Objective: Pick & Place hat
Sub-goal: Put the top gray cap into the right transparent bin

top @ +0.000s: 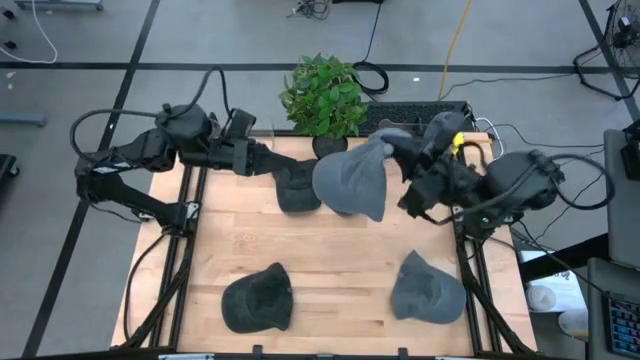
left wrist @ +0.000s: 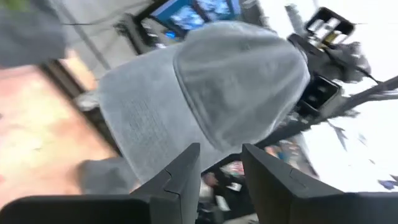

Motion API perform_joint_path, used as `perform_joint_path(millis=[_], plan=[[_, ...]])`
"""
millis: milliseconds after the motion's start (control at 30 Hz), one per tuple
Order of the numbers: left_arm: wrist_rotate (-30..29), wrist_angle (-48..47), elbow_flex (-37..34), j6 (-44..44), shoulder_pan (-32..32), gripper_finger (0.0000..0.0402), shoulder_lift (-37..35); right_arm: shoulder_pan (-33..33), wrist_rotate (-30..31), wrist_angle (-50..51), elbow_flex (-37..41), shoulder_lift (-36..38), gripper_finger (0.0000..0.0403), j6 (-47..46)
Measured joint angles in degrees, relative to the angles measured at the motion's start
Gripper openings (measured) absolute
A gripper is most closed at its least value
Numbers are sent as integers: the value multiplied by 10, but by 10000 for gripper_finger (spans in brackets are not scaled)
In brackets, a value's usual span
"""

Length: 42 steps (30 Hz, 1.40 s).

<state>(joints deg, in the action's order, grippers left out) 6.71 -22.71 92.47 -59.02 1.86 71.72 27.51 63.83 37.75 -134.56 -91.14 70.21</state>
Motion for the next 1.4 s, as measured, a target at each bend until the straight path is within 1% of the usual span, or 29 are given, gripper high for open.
perform_joint_path(millis=[67, 167, 300, 400, 533, 733, 900, 933, 1100, 1267, 1400], plan=[[22, 19, 0, -8, 7, 127, 0, 4, 17, -67, 0, 0, 0, 79], [47, 45, 0, -18, 17, 127, 1, 10, 38, -141, 0, 0, 0, 176], [73, 63, 0, -30, 35, 136, 1, 12, 38, -196, 0, 0, 0, 225], [92, 71, 0, -41, 45, 160, 1, 12, 38, -221, 0, -1, 0, 252], [100, 75, 0, -58, 53, 209, 10, 12, 34, -247, 0, -1, 0, 294], [124, 96, 0, -85, 62, 278, 40, 12, 4, -308, 0, -1, 0, 347], [153, 129, 0, -103, 72, 312, 73, 12, -9, -358, 0, 0, 0, 375], [157, 146, 0, -107, 73, 316, 80, 12, -12, -367, 0, 0, 0, 382], [168, 214, 0, -126, 82, 328, 104, 12, -26, -370, 0, 0, 0, 388], [168, 222, 0, -140, 83, 322, 124, 12, -26, -370, 0, 0, 0, 390], [168, 256, 0, -152, 82, 317, 139, 12, -26, -372, 1, 0, 0, 390]])
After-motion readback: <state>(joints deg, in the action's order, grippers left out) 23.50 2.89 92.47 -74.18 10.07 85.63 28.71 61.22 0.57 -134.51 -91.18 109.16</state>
